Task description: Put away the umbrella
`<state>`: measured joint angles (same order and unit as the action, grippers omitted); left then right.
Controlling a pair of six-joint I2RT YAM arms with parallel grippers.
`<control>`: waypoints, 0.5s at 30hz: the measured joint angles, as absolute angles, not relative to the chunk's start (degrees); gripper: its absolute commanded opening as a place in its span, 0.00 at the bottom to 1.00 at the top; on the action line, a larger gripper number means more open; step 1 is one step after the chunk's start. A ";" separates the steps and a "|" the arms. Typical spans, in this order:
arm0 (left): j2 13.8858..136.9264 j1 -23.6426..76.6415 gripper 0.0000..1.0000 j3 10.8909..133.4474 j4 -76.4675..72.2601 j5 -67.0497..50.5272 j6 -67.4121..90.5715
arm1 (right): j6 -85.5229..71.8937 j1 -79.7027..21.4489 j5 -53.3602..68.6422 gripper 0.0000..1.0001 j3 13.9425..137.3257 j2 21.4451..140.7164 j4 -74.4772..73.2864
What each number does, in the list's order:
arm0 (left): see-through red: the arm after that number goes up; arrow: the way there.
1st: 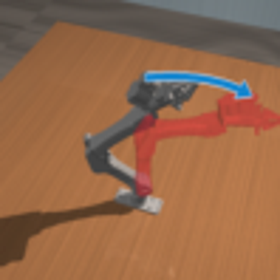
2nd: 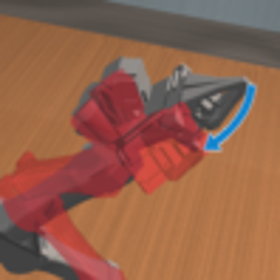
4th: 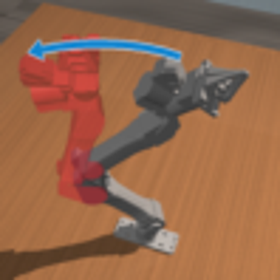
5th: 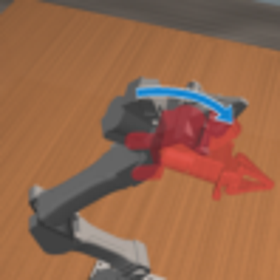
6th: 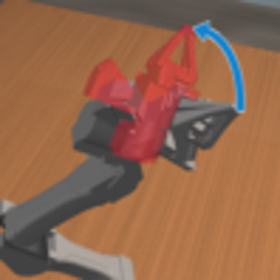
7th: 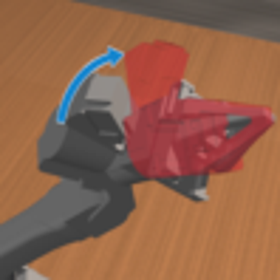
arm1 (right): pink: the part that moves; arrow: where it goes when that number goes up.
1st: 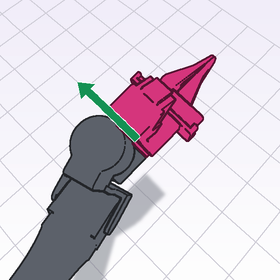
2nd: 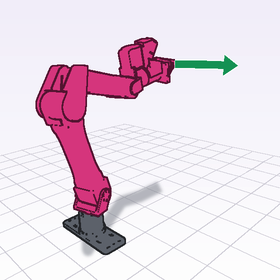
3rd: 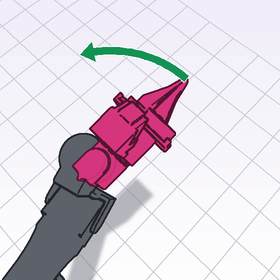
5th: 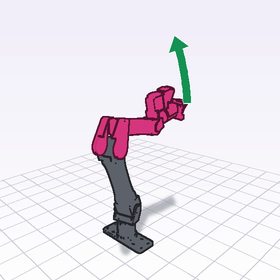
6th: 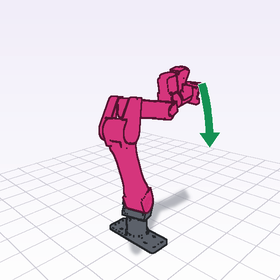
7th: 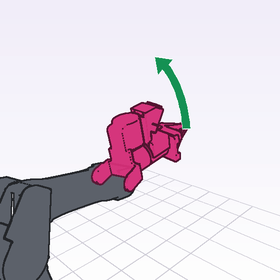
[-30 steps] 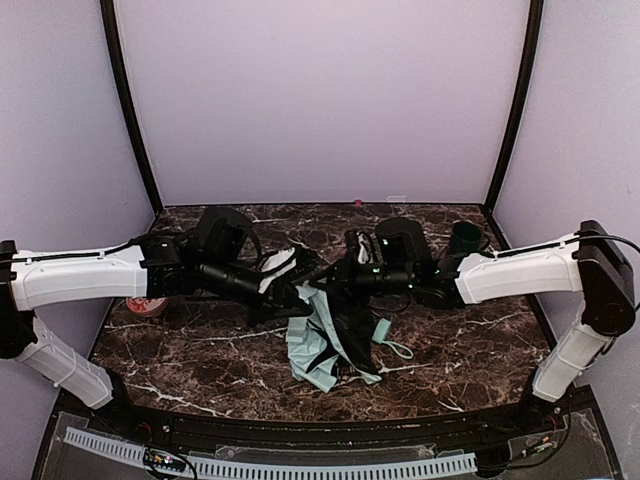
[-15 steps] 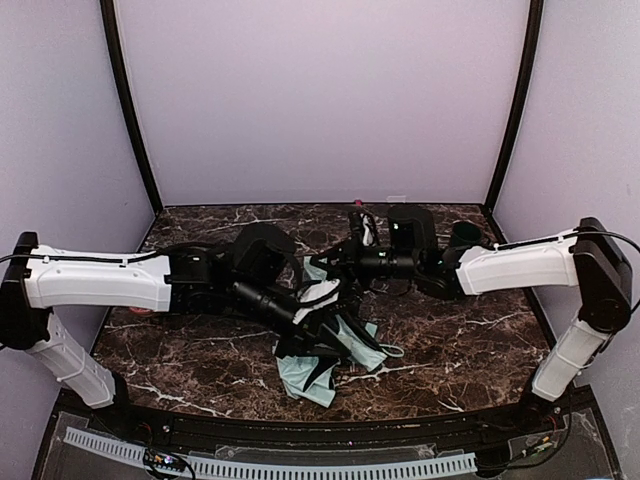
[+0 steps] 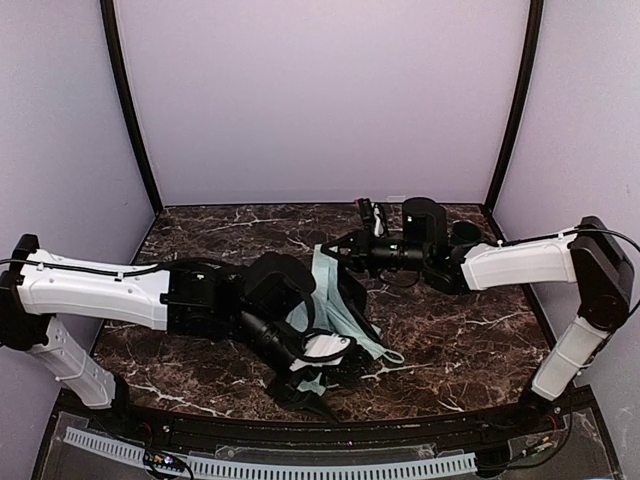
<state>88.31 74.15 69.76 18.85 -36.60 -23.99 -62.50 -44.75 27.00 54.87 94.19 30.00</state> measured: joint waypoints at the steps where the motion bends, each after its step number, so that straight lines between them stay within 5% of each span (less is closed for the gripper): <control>1: 87.00 73.91 0.60 67.99 19.51 -36.49 -24.73 | -62.13 -44.71 27.44 0.00 54.92 94.19 30.00; 6: 72.34 66.04 0.44 56.86 19.64 -37.54 -24.03 | -60.20 -44.71 29.28 0.00 55.61 94.13 29.58; 9: 65.95 55.66 0.66 53.45 14.15 -36.27 -19.92 | -59.33 -44.71 29.82 0.00 55.66 94.04 29.45; 15: 74.94 46.35 0.83 55.64 5.91 -30.85 -13.28 | -58.50 -44.71 29.82 0.00 55.66 91.92 28.80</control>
